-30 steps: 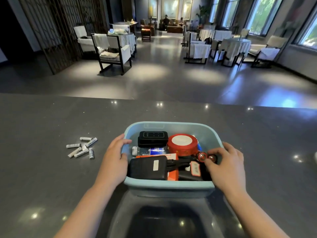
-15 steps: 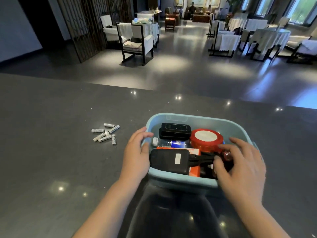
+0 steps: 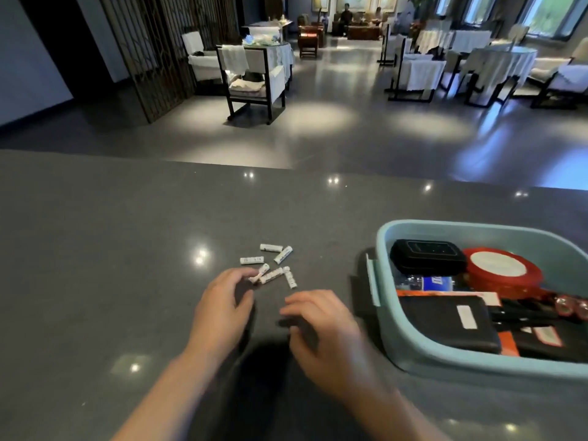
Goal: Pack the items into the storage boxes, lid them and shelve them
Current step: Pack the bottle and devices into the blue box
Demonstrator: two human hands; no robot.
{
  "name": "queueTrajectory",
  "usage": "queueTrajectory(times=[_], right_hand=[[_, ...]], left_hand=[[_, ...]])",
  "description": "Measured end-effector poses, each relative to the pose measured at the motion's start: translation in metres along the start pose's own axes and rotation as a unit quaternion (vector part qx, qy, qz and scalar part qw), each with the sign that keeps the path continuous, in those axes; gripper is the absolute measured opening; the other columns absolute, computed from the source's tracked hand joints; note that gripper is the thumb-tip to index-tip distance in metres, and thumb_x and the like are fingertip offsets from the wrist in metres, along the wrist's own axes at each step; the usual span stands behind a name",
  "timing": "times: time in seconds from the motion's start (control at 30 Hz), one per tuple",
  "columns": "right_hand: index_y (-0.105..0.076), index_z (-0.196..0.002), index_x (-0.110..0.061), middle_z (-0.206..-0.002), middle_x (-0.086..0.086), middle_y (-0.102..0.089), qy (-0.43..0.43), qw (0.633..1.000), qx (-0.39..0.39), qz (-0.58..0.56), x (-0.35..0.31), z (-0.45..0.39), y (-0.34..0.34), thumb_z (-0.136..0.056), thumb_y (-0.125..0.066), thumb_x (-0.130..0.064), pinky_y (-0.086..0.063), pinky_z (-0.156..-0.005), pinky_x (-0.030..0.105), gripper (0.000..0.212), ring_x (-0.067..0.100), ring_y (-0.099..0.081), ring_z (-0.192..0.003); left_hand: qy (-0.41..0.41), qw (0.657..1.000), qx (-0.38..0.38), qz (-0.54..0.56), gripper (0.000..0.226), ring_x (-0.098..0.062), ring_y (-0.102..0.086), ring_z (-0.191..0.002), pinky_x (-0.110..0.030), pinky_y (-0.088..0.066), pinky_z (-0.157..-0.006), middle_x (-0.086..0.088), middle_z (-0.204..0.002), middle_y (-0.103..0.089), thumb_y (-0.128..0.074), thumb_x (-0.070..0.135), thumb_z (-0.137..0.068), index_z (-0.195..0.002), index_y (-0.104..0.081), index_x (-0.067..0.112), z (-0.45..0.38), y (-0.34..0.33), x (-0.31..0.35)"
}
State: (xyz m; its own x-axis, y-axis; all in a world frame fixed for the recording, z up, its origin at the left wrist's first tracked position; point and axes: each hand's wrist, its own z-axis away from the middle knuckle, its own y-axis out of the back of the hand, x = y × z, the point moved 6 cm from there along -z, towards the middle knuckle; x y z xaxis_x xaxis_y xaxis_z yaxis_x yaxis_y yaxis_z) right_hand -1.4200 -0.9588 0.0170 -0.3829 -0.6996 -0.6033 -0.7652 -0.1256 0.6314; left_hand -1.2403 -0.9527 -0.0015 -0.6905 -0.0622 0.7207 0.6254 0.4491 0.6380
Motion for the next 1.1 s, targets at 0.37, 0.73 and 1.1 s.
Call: queueTrajectory(times=[0.37,0.73,1.1], right_hand=[[-0.034,-0.14,-0.031,-0.139,-0.003,-0.036,-0.273,0.932,-0.139,0.192,0.057,-0.065,-0.082,-0.072,-0.066,-0.061,-0.035,-0.102,0.036,0.081,0.02,-0.033,-0.128],[-0.053,-0.103,-0.027,-0.116,-0.002,-0.046,-0.259,0.94,-0.103,0.198,0.058,-0.074,-0.097,-0.083,-0.057,-0.046,-0.037,-0.086,0.034,0.029,0.022,-0.04,-0.11],[-0.052,-0.083,-0.022,-0.098,-0.003,-0.051,-0.247,0.95,-0.09,0.165,0.062,-0.066,-0.089,-0.08,-0.059,-0.03,-0.039,-0.072,0.032,0.012,0.018,-0.045,-0.098]], left_hand=[[-0.043,0.973,-0.206,-0.089,0.074,-0.016,-0.025,-0.14,-0.032,-0.021,-0.114,0.007,-0.152,-0.026,-0.07,0.024,-0.079,-0.143,-0.034,0.032,-0.063,-0.02,-0.065],[-0.12,0.972,-0.196,-0.049,0.041,-0.011,-0.043,-0.106,-0.027,-0.036,-0.096,0.011,-0.121,-0.053,-0.055,0.028,-0.087,-0.128,-0.054,0.033,-0.079,-0.047,-0.065],[-0.139,0.958,-0.219,-0.122,0.051,-0.015,-0.042,-0.096,-0.035,-0.042,-0.09,0.018,-0.127,-0.05,-0.03,0.041,-0.078,-0.121,-0.057,0.032,-0.068,-0.047,-0.053]])
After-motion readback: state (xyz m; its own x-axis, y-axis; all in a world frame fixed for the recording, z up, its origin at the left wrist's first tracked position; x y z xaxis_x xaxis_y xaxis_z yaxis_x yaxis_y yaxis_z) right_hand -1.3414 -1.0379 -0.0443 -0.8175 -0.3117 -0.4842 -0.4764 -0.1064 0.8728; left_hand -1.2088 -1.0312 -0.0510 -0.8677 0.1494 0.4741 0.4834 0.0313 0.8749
